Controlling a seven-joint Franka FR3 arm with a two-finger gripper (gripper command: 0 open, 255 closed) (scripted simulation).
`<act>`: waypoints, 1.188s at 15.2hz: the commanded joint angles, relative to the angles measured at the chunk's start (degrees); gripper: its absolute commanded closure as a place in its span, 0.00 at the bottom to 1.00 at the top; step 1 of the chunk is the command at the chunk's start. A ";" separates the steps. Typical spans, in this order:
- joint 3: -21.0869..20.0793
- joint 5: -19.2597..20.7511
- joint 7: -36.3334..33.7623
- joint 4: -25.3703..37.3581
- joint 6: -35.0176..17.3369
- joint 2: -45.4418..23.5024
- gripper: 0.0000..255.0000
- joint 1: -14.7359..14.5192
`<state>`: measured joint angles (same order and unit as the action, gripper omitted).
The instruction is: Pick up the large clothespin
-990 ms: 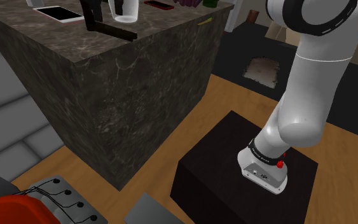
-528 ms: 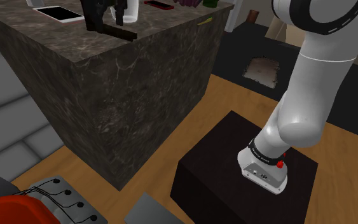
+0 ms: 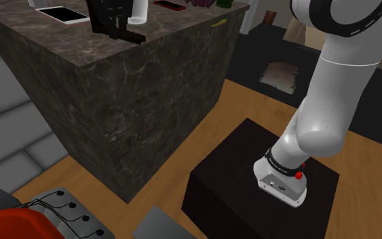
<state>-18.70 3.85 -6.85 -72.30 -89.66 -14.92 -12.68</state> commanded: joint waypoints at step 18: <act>0.10 4.36 -0.75 31.76 19.63 -12.32 1.00 -5.23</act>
<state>-18.64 7.98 -7.56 -42.10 -70.98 -26.61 -17.56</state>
